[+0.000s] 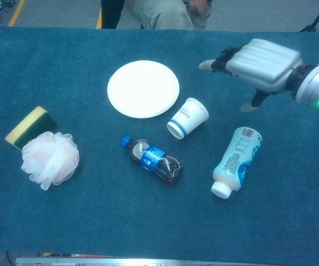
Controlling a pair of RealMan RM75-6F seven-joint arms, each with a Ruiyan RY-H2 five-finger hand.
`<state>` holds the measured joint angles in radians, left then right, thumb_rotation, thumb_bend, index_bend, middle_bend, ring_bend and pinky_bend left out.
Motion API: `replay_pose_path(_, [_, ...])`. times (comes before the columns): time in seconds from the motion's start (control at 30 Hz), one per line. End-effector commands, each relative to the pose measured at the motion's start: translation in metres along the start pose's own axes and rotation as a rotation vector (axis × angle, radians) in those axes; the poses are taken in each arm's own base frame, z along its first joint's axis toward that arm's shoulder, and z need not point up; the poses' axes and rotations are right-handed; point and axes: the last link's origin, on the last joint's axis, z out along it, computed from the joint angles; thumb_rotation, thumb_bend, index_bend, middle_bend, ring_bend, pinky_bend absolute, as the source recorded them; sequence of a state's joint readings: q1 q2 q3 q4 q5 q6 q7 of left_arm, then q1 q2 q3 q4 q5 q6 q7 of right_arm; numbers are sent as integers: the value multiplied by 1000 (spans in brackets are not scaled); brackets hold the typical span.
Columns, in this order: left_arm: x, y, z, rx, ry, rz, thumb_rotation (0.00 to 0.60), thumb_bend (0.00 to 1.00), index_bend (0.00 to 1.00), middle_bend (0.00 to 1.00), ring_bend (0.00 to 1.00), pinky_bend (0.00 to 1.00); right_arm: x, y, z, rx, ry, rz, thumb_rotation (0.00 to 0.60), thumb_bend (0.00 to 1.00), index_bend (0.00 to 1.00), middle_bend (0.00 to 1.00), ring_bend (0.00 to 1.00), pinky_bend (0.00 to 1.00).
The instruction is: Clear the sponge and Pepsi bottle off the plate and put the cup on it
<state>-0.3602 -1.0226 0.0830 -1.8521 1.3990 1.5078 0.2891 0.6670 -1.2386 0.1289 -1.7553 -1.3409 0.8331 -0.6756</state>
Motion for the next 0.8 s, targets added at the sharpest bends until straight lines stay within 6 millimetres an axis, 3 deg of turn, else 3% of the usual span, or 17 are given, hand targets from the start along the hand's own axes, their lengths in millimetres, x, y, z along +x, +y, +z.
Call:
replay_pose_path(0.03, [1, -4, -4, 10, -6, -5, 600, 272, 10, 42, 76, 257, -1, -10, 16, 19, -9, -28, 600, 0, 82, 247, 172, 341])
replay_pose_path(0.5, [1, -14, -13, 27, -11, -14, 600, 272, 10, 39, 70, 255, -14, -49, 61, 50, -67, -102, 600, 0, 82, 247, 171, 339])
replay_pose_path(0.8, [0, -20, -18, 45, -24, -31, 600, 272, 10, 38, 65, 252, -20, -65, 79, 49, -97, -139, 600, 0, 83, 259, 171, 340])
